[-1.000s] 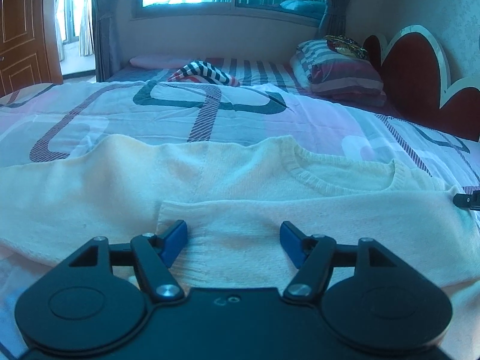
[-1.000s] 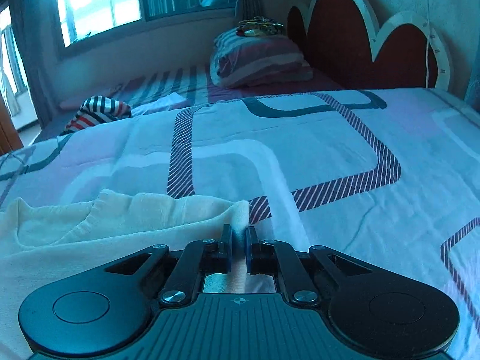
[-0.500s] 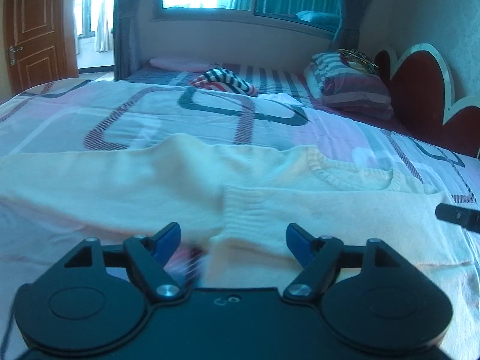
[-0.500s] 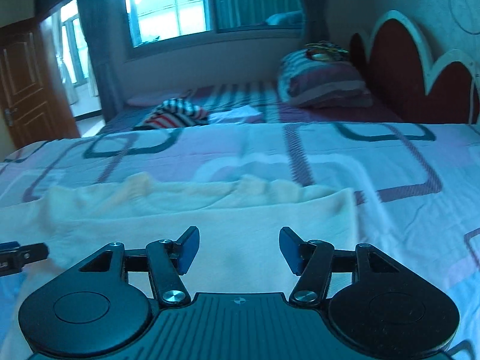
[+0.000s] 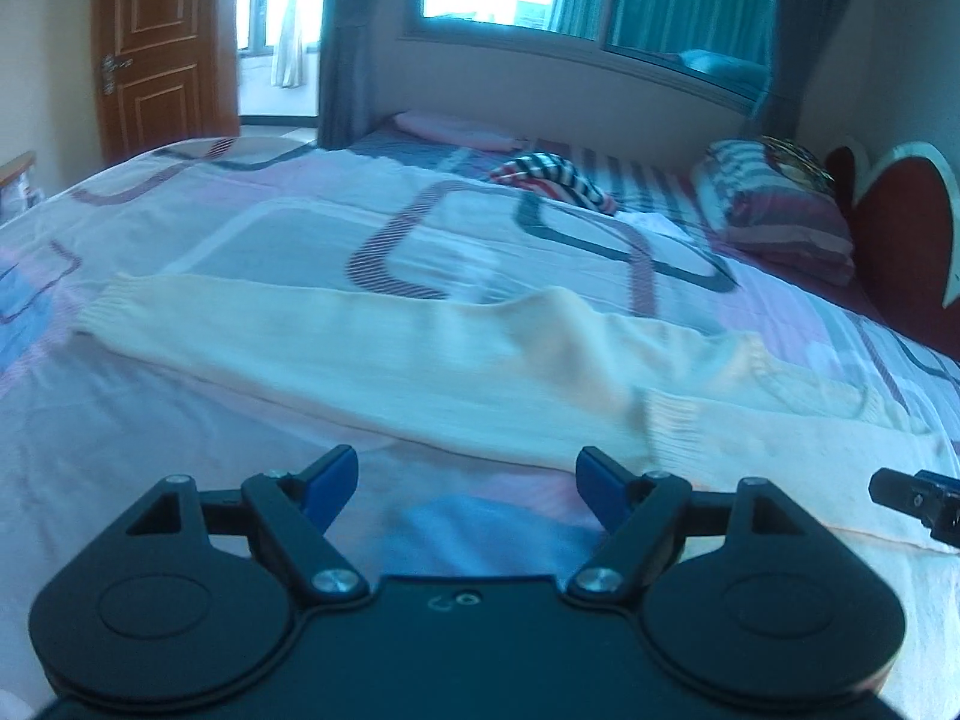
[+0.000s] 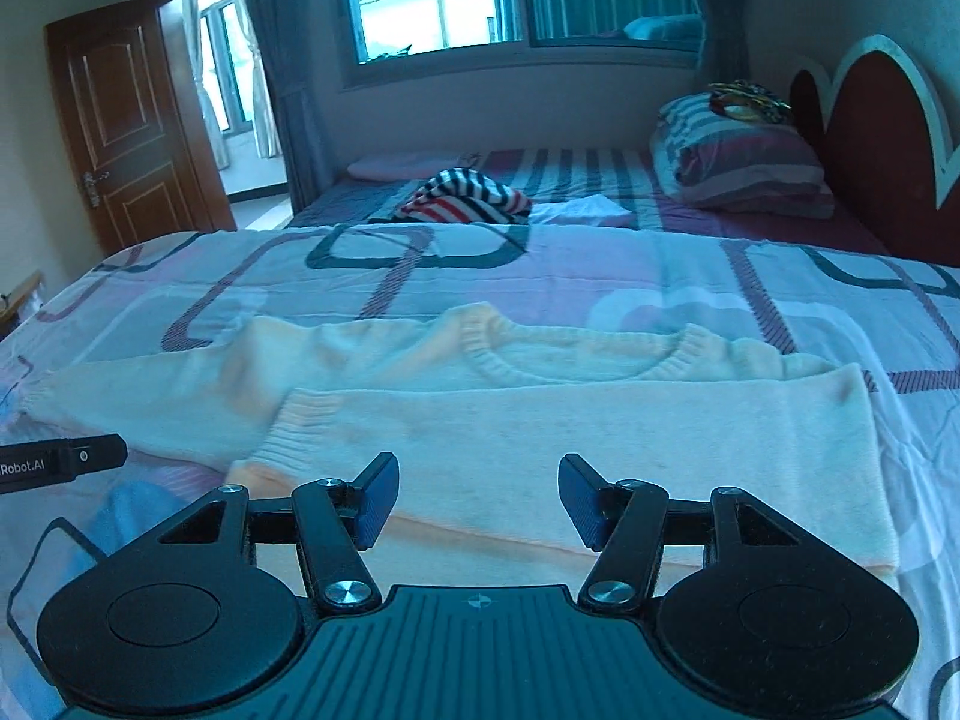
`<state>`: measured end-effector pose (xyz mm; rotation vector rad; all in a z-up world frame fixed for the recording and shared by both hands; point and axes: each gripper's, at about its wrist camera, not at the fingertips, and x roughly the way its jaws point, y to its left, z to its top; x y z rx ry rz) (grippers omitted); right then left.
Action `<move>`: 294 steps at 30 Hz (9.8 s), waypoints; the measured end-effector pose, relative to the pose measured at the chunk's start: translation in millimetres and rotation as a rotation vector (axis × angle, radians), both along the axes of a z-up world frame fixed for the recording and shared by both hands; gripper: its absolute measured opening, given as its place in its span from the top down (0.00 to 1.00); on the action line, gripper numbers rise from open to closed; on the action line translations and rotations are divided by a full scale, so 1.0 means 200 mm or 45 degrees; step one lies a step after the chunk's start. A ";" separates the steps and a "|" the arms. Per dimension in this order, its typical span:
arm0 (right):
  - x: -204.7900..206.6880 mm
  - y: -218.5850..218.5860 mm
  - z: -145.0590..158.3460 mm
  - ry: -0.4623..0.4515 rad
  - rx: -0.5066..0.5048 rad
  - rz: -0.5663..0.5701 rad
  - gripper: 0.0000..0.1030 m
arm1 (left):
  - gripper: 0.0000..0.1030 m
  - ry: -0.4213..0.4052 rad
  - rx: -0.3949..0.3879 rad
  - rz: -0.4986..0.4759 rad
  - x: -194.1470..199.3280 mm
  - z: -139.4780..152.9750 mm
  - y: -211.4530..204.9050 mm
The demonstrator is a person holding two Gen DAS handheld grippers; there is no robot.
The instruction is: Fold small clothes
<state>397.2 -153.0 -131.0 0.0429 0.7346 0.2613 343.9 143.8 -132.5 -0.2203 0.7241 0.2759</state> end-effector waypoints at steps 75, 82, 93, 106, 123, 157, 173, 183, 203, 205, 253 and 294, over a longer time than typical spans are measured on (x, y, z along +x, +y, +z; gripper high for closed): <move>-0.12 -0.56 -0.07 0.053 0.191 -0.335 0.42 | 0.26 -0.112 0.036 -0.690 0.20 -0.09 -0.83; -0.06 -0.42 -0.09 0.124 0.336 -0.177 0.42 | 0.26 -0.053 0.229 -0.534 0.10 -0.09 -0.61; 0.02 -0.35 -0.17 0.243 0.305 -0.194 0.43 | 0.26 0.049 0.198 -0.331 0.04 -0.19 -0.39; 0.01 -0.28 -0.02 0.004 0.182 -0.173 0.93 | 0.26 0.033 0.231 -0.261 0.11 -0.22 -0.38; 0.08 -0.81 -0.09 0.006 -0.022 -0.445 0.93 | 0.91 -0.056 0.269 -0.309 0.20 -0.25 -0.44; 0.26 -0.91 -0.21 0.029 -0.153 -0.475 0.64 | 0.48 0.051 0.067 -0.210 0.67 -0.25 -0.36; 0.31 -0.79 -0.26 -0.010 -0.166 -0.370 0.64 | 0.43 0.004 0.100 -0.217 0.74 -0.28 -0.36; 0.22 -0.83 -0.19 0.004 -0.082 -0.430 0.64 | 0.46 0.044 0.107 -0.206 0.67 -0.20 -0.39; 0.13 -0.75 -0.23 0.061 -0.128 -0.327 0.64 | 0.41 0.055 0.176 -0.413 0.51 -0.24 -0.62; 0.11 -0.79 -0.23 0.063 -0.135 -0.350 0.64 | 0.41 0.063 0.186 -0.397 0.49 -0.23 -0.60; -0.78 -0.50 -0.05 0.132 0.036 0.012 0.64 | 0.38 0.149 0.133 -0.520 -0.42 -0.11 -0.90; -1.58 -0.41 -0.12 0.208 -0.164 -0.161 0.64 | 0.27 0.196 0.140 -0.644 -1.14 -0.20 -0.68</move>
